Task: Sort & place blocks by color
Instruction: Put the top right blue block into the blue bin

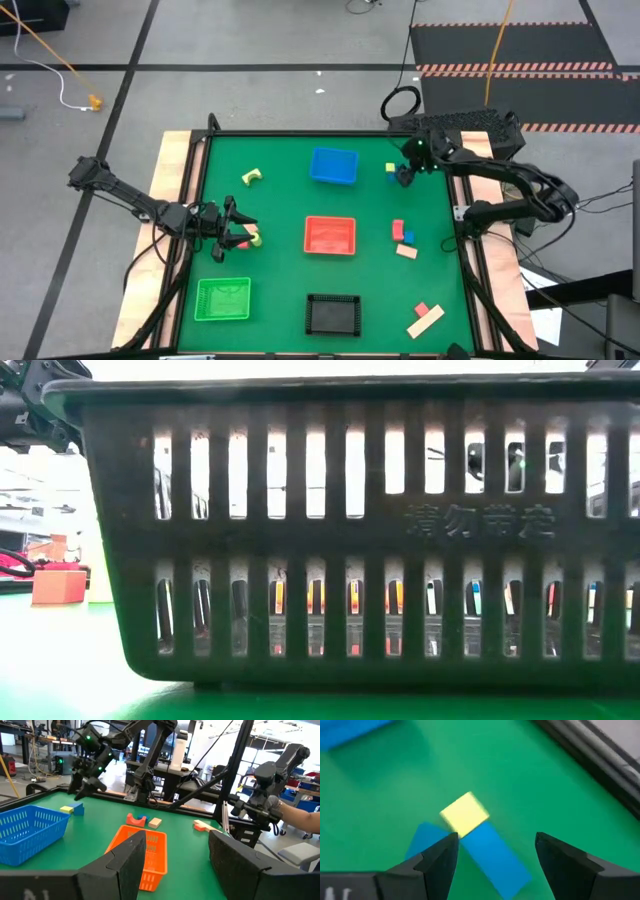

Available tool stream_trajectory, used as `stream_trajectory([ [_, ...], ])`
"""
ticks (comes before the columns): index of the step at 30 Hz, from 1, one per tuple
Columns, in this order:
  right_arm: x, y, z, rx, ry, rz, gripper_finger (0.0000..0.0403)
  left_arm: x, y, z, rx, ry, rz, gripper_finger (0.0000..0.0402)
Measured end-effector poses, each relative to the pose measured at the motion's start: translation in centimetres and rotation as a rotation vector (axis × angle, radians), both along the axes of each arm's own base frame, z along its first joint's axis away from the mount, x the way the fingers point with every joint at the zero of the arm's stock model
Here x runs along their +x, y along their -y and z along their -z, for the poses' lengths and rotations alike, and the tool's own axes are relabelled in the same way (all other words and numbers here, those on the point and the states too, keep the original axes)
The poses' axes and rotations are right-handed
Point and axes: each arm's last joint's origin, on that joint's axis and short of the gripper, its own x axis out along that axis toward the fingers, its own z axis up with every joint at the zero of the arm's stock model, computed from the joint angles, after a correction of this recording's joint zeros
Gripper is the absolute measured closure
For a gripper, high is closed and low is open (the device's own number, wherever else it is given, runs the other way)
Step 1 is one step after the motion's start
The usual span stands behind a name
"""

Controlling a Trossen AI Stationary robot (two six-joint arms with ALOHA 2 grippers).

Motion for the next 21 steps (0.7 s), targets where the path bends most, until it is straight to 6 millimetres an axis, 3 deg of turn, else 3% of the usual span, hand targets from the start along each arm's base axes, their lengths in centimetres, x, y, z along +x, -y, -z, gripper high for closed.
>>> stream_trajectory([
  [13, 0.5, 0.1, 1.6, -0.093, -0.193, -0.314, 0.0147, 0.0, 0.0, 0.0, 0.000, 0.000, 0.000, 0.0183],
  [21, 0.6, 0.6, 2.6, -0.057, -0.234, -0.337, 0.0147, 0.0, 0.0, 0.0, 0.000, 0.000, 0.000, 0.0183],
])
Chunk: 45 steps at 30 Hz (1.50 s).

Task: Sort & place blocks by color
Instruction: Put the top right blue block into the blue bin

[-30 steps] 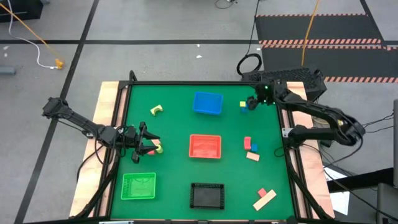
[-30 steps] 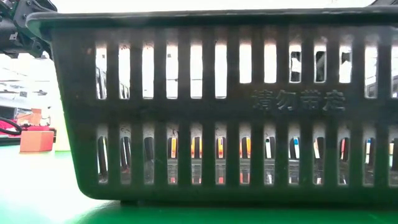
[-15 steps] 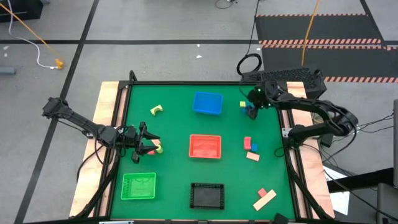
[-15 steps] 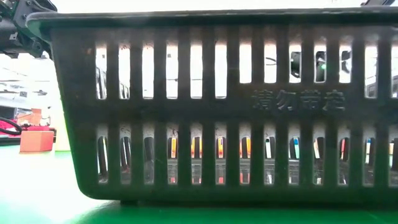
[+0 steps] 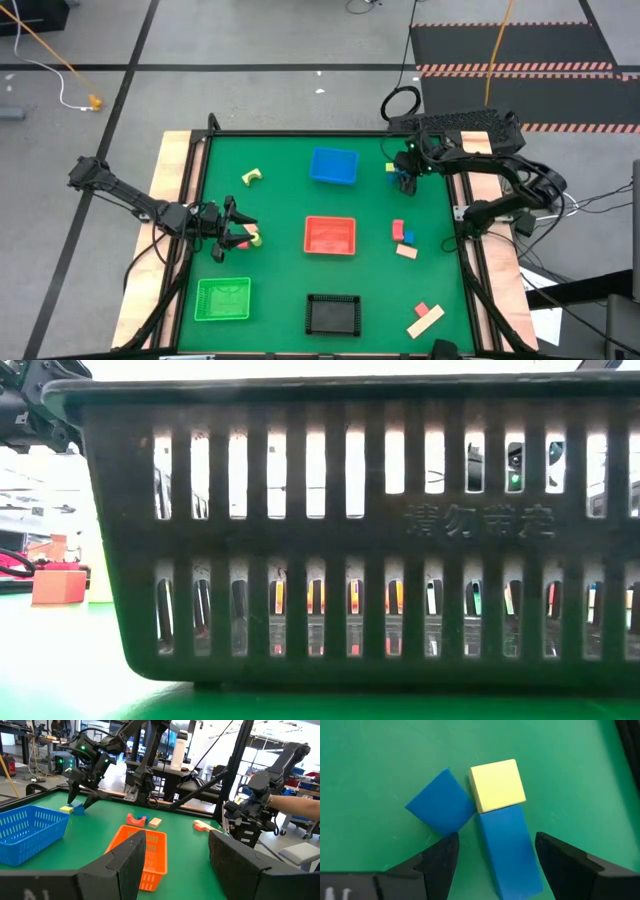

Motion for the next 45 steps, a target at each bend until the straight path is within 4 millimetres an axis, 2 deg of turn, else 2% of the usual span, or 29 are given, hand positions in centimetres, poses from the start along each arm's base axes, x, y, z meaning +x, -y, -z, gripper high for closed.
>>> stream_trajectory([
  [8, 0.5, 2.4, -0.2, 0.049, -0.001, 0.095, 0.0147, 0.0, 0.0, 0.0, 0.000, 0.000, 0.000, 0.0183],
  [11, 0.3, 2.5, 0.4, 0.111, -0.057, 0.101, 0.0147, 0.0, 0.0, 0.0, 0.000, 0.000, 0.000, 0.0183],
  [16, 0.3, 2.5, 0.6, 0.112, -0.069, 0.103, 0.0156, 0.0, 0.0, 0.0, 0.000, 0.000, 0.000, 0.0183],
  [22, 0.3, 2.3, 0.2, 0.129, -0.030, 0.168, 0.0200, 0.0, 0.0, 0.0, 0.000, 0.000, 0.000, 0.0183],
  [28, 0.2, 2.1, 0.2, 0.171, -0.016, 0.234, 0.0287, 0.0, 0.0, 0.0, 0.000, 0.000, 0.000, 0.0183],
  [36, -0.2, 1.7, 0.3, 0.226, -0.045, 0.317, 0.0290, 0.0, 0.0, 0.0, 0.000, 0.000, 0.000, 0.0183],
  [42, -0.9, 0.5, -1.4, 0.180, -0.079, 0.357, 0.0290, 0.0, 0.0, 0.0, 0.000, -0.001, 0.000, 0.0183],
  [45, -0.7, 0.1, -3.5, 0.077, -0.002, 0.351, 0.0290, 0.0, 0.0, 0.0, 0.000, 0.000, 0.000, 0.0183],
])
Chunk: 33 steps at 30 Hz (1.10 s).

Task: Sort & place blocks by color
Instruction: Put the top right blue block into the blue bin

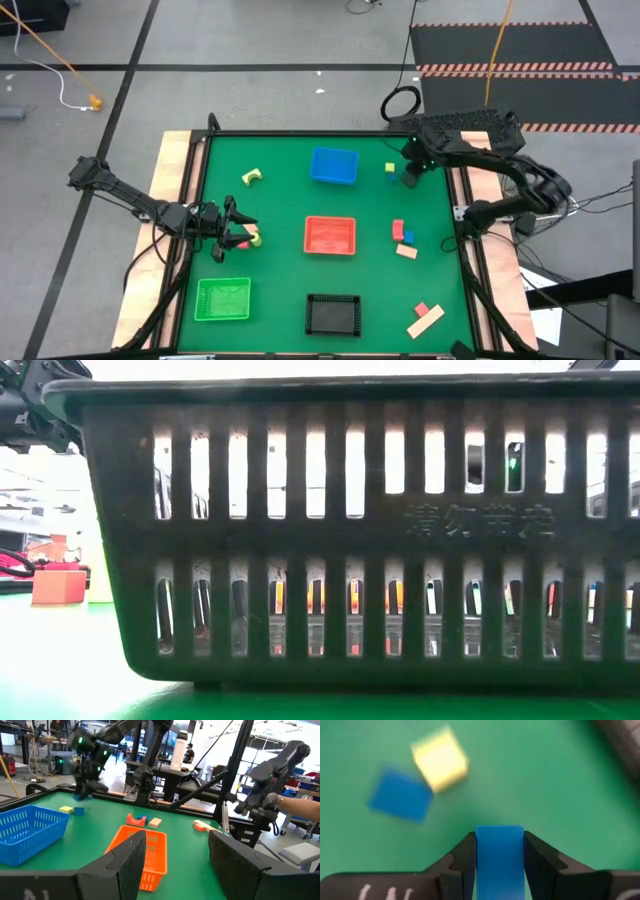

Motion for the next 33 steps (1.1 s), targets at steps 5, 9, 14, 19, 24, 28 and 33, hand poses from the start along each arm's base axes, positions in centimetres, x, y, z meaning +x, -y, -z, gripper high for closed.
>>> stream_trajectory([
  [5, 1.1, -1.0, -2.8, -0.078, 0.246, 0.010, 0.0290, 0.0, 0.0, 0.0, 0.000, 0.000, 0.000, 0.0183],
  [9, 3.3, -1.4, -4.8, -0.148, 0.533, -0.048, 0.0290, 0.0, 0.0, 0.0, 0.000, 0.000, 0.000, 0.0183],
  [14, 5.9, -2.8, -6.7, -0.232, 0.858, -0.175, 0.0290, 0.0, 0.0, 0.0, 0.000, 0.000, 0.000, 0.0183],
  [19, 8.1, -4.3, -7.6, -0.265, 1.063, -0.253, 0.0290, 0.0, 0.0, 0.0, 0.000, 0.000, 0.000, 0.0183],
  [24, 10.9, -5.6, -6.4, -0.280, 1.131, -0.304, 0.0290, 0.0, 0.0, 0.0, 0.000, 0.000, 0.000, 0.0183],
  [28, 12.5, -5.7, -4.3, -0.359, 1.071, -0.258, 0.0290, 0.0, 0.0, 0.0, 0.000, 0.000, 0.000, 0.0183],
  [33, 13.4, -5.4, -2.4, -0.367, 1.062, -0.201, 0.0290, 0.0, 0.0, 0.0, 0.000, 0.000, 0.000, 0.0183],
])
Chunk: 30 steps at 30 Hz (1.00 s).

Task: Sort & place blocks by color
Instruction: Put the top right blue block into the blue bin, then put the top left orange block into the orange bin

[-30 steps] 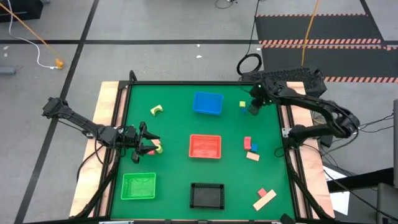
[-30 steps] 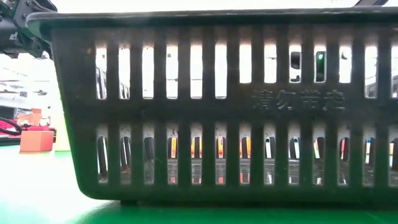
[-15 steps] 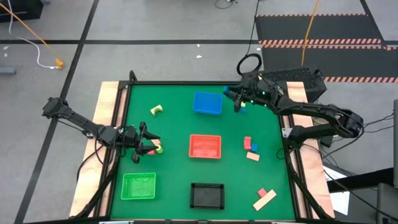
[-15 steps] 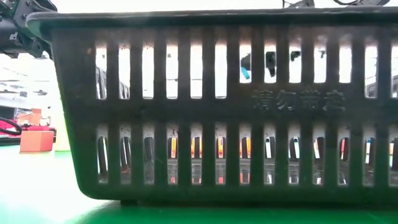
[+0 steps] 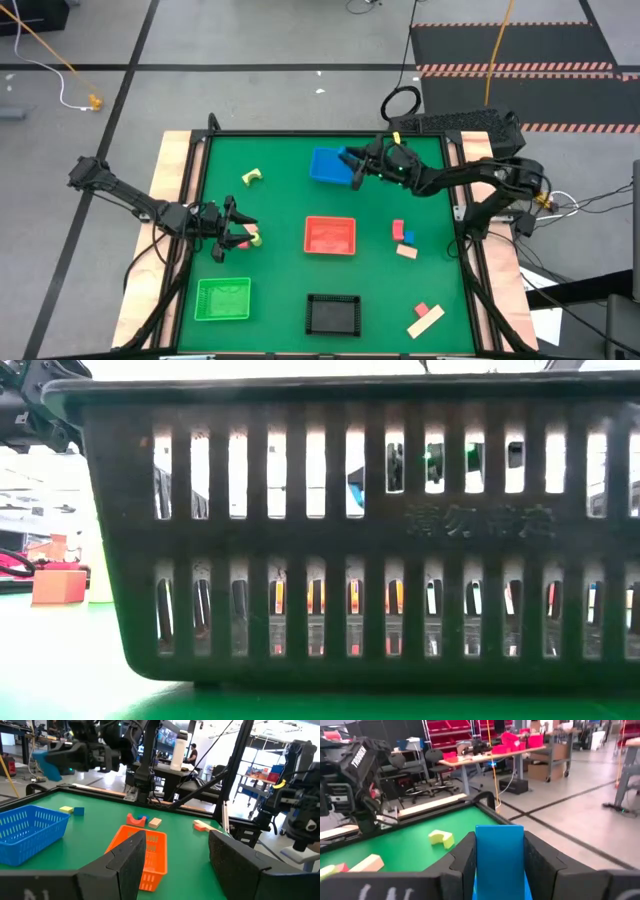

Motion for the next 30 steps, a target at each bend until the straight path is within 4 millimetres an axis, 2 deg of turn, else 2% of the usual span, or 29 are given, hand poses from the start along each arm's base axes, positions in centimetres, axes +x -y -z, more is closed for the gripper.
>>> stream_trajectory([
  [8, 0.8, 0.4, 3.4, 0.122, -0.057, 0.013, 0.0289, 0.0, 0.0, 0.0, 0.000, 0.000, 0.000, 0.0183],
  [10, 0.9, 0.4, 3.8, 0.141, -0.063, 0.021, 0.0274, 0.0, 0.0, 0.0, 0.000, 0.000, 0.000, 0.0183],
  [16, 0.8, 0.8, 3.8, 0.136, -0.041, 0.073, 0.0243, 0.0, 0.0, 0.0, 0.000, 0.000, 0.000, 0.0183],
  [23, 0.8, 0.8, 3.8, 0.145, -0.040, 0.071, 0.0249, 0.0, 0.0, 0.0, 0.000, 0.000, 0.000, 0.0183],
  [27, 0.9, 0.5, 3.8, 0.094, -0.068, 0.054, 0.0251, 0.0, 0.0, 0.0, 0.000, 0.000, 0.000, 0.0183],
  [30, 1.2, 0.0, 3.9, 0.144, -0.049, 0.032, 0.0246, 0.0, 0.0, 0.0, 0.000, 0.000, 0.000, 0.0183],
])
